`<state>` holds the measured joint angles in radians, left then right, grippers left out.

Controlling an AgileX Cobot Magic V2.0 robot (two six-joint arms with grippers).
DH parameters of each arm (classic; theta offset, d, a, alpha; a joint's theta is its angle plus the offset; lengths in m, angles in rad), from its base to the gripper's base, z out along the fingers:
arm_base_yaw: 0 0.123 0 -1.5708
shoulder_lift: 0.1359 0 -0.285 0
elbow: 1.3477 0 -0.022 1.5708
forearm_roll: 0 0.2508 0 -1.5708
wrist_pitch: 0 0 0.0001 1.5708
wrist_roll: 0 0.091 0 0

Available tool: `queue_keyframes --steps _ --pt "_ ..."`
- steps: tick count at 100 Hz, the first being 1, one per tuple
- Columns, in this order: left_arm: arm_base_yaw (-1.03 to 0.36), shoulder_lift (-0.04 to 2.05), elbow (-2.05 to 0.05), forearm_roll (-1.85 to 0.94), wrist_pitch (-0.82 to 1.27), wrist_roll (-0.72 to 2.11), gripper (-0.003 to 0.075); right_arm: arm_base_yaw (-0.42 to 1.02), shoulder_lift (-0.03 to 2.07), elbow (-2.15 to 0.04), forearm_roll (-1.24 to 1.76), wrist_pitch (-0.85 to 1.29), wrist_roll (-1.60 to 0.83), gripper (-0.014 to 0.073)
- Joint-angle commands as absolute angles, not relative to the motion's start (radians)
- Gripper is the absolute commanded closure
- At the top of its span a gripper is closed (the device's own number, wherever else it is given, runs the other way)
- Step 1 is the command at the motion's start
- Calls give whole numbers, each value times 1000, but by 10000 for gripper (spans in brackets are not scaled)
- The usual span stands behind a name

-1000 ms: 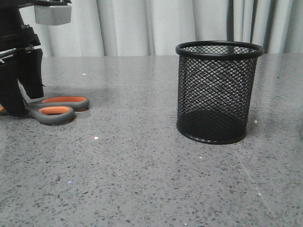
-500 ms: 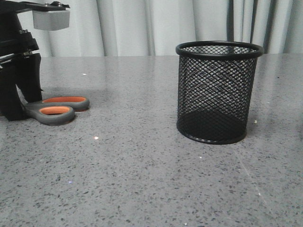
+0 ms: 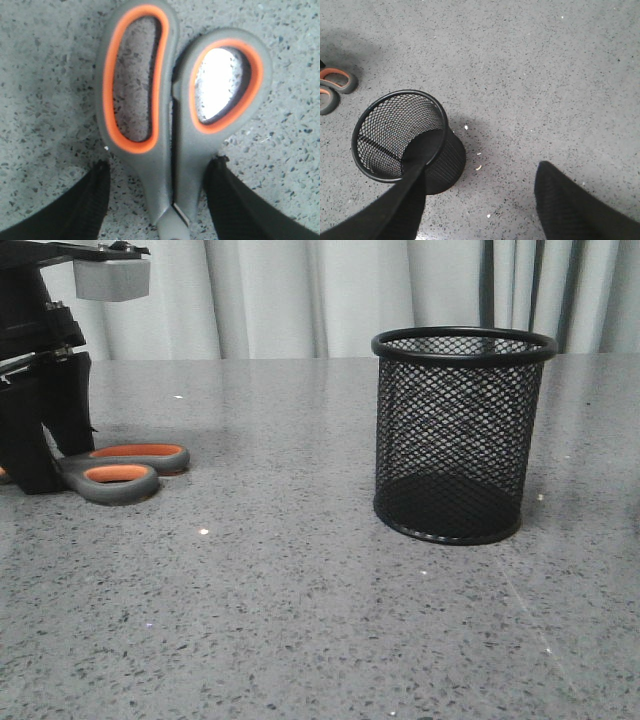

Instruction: Put scissors into bucket

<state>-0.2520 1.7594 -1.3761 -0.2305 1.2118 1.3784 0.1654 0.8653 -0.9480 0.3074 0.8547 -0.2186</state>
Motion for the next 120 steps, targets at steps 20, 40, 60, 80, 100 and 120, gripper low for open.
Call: queue_keyframes --steps 20,40,60,80,100,120 --pt "-262 1738 -1389 -251 1278 1378 362 165 864 -982 315 800 -228 169" --pt "-262 1738 -1389 -251 1278 1378 525 165 864 -982 315 800 -228 169" --pt "-262 1738 -1389 -251 1278 1378 654 165 864 -982 315 800 -228 169" --pt "-262 1738 -1389 -251 1278 1378 724 165 864 -982 315 800 -228 169" --pt "-262 1726 -1389 -251 1278 1378 723 165 864 -982 315 800 -228 169" --pt "-262 1666 -1389 -229 1278 1372 723 165 864 -982 315 800 -228 169"
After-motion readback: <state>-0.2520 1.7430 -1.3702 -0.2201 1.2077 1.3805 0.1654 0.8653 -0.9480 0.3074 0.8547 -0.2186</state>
